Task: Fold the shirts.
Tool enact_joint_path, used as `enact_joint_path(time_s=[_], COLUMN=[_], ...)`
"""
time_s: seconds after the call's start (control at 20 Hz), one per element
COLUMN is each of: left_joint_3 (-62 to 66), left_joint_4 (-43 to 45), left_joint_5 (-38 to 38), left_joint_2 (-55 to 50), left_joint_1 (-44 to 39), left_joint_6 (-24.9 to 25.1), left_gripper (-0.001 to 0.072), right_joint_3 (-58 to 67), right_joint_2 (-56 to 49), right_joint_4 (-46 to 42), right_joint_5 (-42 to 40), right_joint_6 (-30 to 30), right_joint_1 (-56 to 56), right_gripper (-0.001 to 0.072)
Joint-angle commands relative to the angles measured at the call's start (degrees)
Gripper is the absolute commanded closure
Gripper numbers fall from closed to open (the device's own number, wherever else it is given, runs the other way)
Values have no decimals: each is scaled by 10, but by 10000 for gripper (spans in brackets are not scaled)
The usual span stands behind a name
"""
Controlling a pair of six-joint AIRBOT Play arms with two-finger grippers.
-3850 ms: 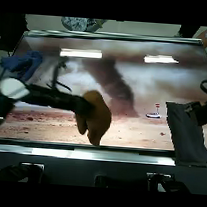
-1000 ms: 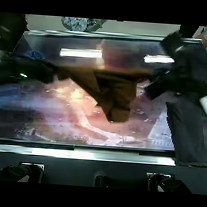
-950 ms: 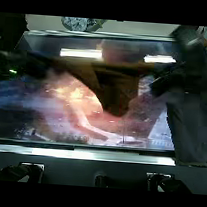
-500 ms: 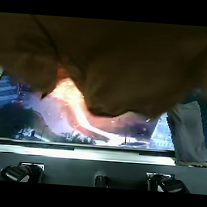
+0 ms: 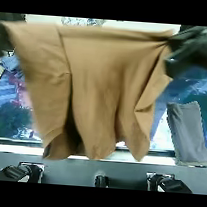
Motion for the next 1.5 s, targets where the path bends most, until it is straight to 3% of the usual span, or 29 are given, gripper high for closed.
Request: enact_joint_path(time_s=[0.0,0.15,0.35,0.4,0.45,0.5,0.55,0.6,0.7,0.85,0.9,0.95,1.05,1.2,1.45], left_joint_3=[-47,-54,-54,-54,-52,-50,-40,-26,-20,-93,-148,-208,-345,-510,-583], left_joint_4=[26,26,-22,-39,-53,-62,-61,-60,-76,-240,-278,-290,-323,-421,-500], left_joint_5=[7,42,15,3,-7,-24,-57,-104,-180,-216,-215,-210,-176,-79,17], left_joint_2=[-128,-258,-375,-392,-401,-402,-400,-397,-380,-336,-315,-293,-243,-182,-181], left_joint_1=[18,26,25,25,25,27,33,46,87,158,167,166,148,103,0], left_joint_6=[-3,-7,-12,-36,-56,-56,-26,7,19,21,32,42,71,103,116], left_gripper=[678,676,661,556,323,73,24,23,24,28,40,107,130,130,165], right_joint_3=[1,1,1,1,1,2,2,2,2,0,-11,-33,-107,-248,-353], right_joint_2=[-162,-282,-375,-389,-393,-388,-376,-355,-315,-294,-292,-287,-267,-229,-216], right_joint_4=[-19,-19,33,56,75,97,120,131,127,128,129,128,129,146,154], right_joint_5=[-12,-54,-10,-6,-5,-3,3,22,103,298,348,375,371,303,275], right_joint_6=[20,70,130,130,135,138,133,100,32,-22,-36,-42,-43,-43,-66], right_joint_1=[0,0,0,0,0,-5,-14,-30,-86,-194,-223,-243,-263,-263,-263], right_gripper=[668,668,668,668,651,478,174,55,63,106,106,110,114,116,120])
